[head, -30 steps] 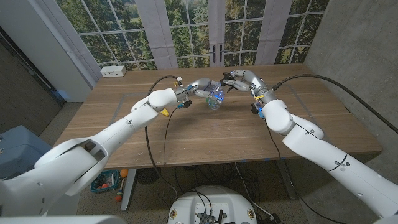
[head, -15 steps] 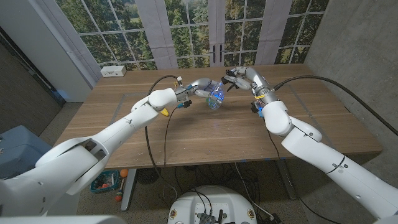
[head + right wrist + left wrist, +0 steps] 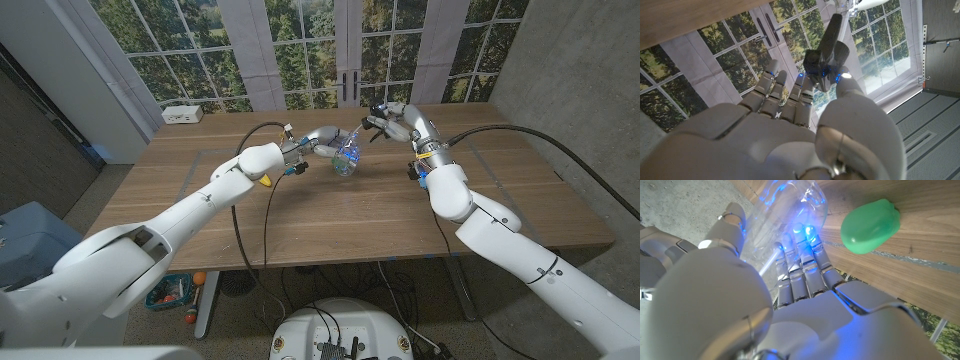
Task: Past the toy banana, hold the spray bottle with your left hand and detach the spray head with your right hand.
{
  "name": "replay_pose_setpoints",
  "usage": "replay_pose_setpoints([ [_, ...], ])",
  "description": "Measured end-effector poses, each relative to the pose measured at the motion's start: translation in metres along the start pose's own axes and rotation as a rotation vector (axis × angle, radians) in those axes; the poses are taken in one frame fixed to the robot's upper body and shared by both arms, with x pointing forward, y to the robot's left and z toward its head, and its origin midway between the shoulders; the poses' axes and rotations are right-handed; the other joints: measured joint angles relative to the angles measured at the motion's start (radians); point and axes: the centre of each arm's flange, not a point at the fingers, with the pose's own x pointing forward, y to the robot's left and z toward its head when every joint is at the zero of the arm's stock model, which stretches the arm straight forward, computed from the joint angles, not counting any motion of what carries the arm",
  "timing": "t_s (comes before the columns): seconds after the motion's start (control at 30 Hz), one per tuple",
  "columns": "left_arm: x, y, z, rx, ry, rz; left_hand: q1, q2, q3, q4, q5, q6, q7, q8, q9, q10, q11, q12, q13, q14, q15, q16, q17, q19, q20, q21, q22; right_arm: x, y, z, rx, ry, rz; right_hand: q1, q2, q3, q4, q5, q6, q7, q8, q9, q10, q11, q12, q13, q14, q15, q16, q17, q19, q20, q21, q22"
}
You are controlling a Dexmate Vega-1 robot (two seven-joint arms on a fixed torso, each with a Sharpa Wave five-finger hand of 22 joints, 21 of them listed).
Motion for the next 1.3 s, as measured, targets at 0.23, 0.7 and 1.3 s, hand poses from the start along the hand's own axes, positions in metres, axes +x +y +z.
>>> replay_pose_setpoints([
  [0.23,-0.002,-0.001,0.000,0.000,0.005,0.005,0.000,0.000,0.000,0.000,0.000,0.000,0.000,0.000,0.001,0.000,0.000,-0.002,0.000,0.000,0.000,-0.003,0.000,0.000,0.000,0.000,-0.003,-0.003,-0.004,-0.002,0.001,-0.002,-0.042,0.000,0.000,0.000,0.000,0.007,-0.001,-0.001,0.012,0.025,0.010,0.000,0.000,0.009,0.000,0.000,-0.004,-0.005,0.000,0.000,0.000,0.000],
  [0.7,-0.006,-0.003,0.000,-0.001,0.012,0.014,0.000,0.000,0.000,0.000,0.000,0.000,0.000,-0.001,0.003,0.000,0.000,-0.004,0.004,0.004,-0.004,-0.007,0.005,0.000,0.000,0.004,-0.004,-0.010,-0.011,-0.007,-0.001,-0.013,-0.168,0.000,0.000,-0.005,0.005,0.007,-0.004,-0.004,0.041,0.058,0.016,0.006,0.000,0.023,0.011,0.000,-0.005,-0.008,0.000,0.000,0.008,0.000],
  [1.3,-0.009,-0.007,0.003,0.008,0.019,0.021,0.000,0.000,0.002,-0.002,0.000,0.000,0.000,-0.005,0.003,0.005,-0.001,-0.011,0.005,0.004,-0.003,-0.011,0.005,0.000,0.000,0.011,-0.005,-0.022,-0.017,-0.019,0.008,-0.017,-0.336,-0.001,0.001,-0.006,0.006,0.014,-0.009,-0.009,0.063,0.092,0.019,0.009,0.000,0.037,0.011,0.000,-0.009,-0.008,0.000,0.000,0.008,0.000],
])
